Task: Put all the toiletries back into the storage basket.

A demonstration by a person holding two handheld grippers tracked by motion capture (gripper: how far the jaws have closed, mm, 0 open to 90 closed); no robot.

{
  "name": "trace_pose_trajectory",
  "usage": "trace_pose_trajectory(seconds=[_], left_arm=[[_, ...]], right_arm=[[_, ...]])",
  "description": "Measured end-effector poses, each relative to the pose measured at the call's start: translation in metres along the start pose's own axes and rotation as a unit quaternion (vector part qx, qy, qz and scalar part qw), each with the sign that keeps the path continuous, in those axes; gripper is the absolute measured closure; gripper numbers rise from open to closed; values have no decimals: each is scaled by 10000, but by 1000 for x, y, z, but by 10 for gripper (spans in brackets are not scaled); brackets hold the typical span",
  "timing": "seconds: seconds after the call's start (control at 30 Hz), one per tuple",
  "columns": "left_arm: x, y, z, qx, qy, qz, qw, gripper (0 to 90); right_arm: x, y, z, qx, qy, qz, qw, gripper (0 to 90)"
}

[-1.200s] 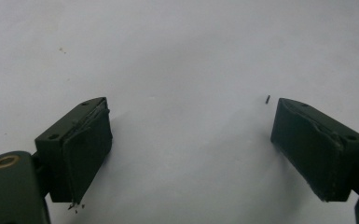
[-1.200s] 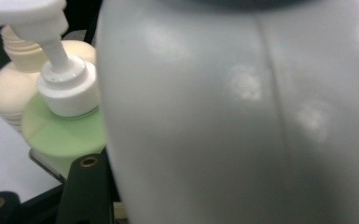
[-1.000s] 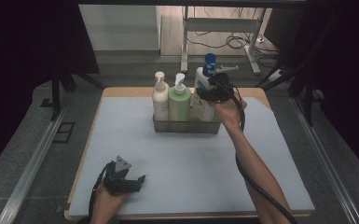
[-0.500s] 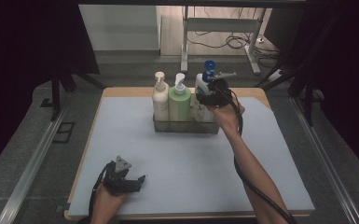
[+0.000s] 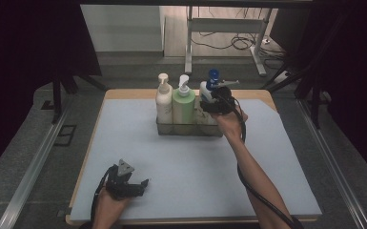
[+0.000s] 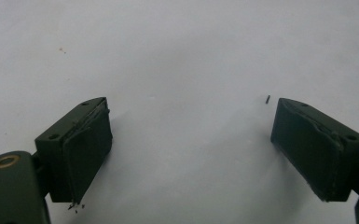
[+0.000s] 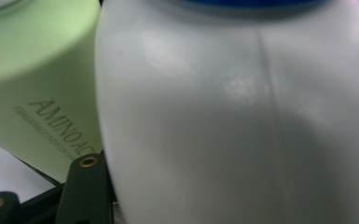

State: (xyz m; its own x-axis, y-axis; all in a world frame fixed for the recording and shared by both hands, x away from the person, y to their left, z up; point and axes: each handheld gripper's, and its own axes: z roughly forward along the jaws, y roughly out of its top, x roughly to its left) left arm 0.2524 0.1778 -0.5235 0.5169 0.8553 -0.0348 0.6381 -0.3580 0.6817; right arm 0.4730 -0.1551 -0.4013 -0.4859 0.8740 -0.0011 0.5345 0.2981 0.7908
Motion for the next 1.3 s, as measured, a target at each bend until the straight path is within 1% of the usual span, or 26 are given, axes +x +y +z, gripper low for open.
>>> trace_pose_trajectory(seconds=[0.13, 0.2, 0.37, 0.4, 0.43, 0.47, 0.53, 0.57, 0.63, 0.67, 0.73, 0.8, 0.93, 1.0, 1.13, 1.2, 1.23, 1.3], left_arm=[[0, 0, 0, 2, -1, 0, 10000, 121], [0, 0, 0, 2, -2, 0, 10000, 121], [0, 0, 0, 0, 4, 3, 10000, 121], [0, 0, 0, 2, 4, 3, 10000, 121], [0, 0, 0, -1, 4, 3, 10000, 121], [0, 0, 0, 0, 3, 3, 10000, 121], [0, 0, 0, 1, 4, 2, 10000, 121], [0, 0, 0, 0, 2, 2, 10000, 121], [0, 0, 0, 1, 2, 3, 10000, 121], [0, 0, 0, 2, 3, 4, 10000, 121], [0, 0, 0, 1, 3, 3, 10000, 121], [0, 0, 0, -2, -1, -1, 10000, 121], [0, 0, 0, -3, 0, 0, 10000, 121], [0, 0, 0, -1, -1, -1, 10000, 121], [0, 0, 0, 4, -2, 1, 10000, 121], [0, 0, 0, 2, 1, 1, 10000, 121], [0, 0, 0, 4, 0, 0, 10000, 121], [0, 0, 0, 3, 2, 1, 10000, 121]], right_arm=[[1, -3, 3, 24, 0, 22, 10000, 399], [2, -5, 3, -18, 1, 42, 10000, 397], [1, -5, 3, -1, 39, 22, 10000, 388], [0, -5, 3, -21, 52, -15, 10000, 383], [0, -6, 3, -59, 122, -26, 9999, 364], [-2, -6, 3, -120, 250, 8, 9996, 320], [-2, -6, 2, -123, 296, 6, 9995, 304], [-3, -5, 2, -104, 337, -34, 9994, 292], [-3, -5, 1, -80, 346, -96, 9993, 286], [-2, -5, 0, -66, 306, -169, 9994, 285], [-1, -6, -1, -51, 309, -182, 9993, 285], [-1, -8, -3, -37, 272, -250, 9993, 285], [-2, -12, -5, 12, 290, -269, 9992, 285], [-3, -15, -7, 41, 313, -291, 9991, 286], [-6, -22, -13, 28, 395, -255, 9989, 304], [-7, -25, -15, 48, 404, -287, 9988, 323], [-8, -28, -19, 59, 446, -271, 9986, 349], [-9, -29, -20, 65, 466, -264, 9985, 356]])
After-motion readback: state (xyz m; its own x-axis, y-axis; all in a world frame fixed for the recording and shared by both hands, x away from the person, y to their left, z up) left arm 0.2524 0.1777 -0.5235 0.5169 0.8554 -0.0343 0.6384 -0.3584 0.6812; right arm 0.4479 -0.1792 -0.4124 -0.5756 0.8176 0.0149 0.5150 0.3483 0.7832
